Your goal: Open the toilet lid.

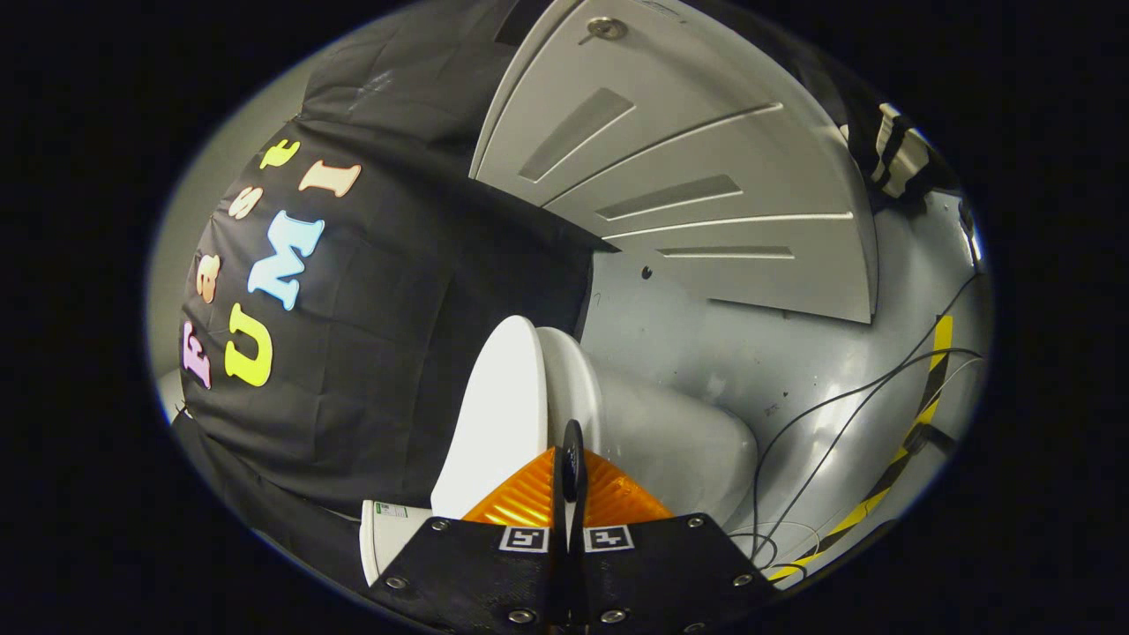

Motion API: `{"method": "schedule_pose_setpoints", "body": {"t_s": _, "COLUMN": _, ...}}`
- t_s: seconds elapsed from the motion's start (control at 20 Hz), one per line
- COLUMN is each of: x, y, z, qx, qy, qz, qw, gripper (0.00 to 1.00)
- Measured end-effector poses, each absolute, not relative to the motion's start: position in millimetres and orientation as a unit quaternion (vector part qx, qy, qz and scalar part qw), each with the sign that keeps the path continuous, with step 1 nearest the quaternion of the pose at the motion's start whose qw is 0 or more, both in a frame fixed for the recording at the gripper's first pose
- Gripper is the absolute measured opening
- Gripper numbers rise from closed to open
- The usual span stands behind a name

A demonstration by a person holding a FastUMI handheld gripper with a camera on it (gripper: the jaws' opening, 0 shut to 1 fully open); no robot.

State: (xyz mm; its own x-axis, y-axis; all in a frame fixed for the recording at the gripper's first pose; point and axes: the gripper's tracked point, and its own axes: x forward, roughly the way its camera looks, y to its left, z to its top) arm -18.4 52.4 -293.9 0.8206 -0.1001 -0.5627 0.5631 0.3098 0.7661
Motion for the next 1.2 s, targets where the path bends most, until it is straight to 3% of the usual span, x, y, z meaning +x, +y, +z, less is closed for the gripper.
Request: {"method": "schedule_pose_setpoints", "body": {"t_s": 1.2, "x": 11, "y": 112, "z": -106, "qx": 0.37, "qy": 0.172, "qz": -0.157, "qw": 0.9, "gripper": 0.0}}
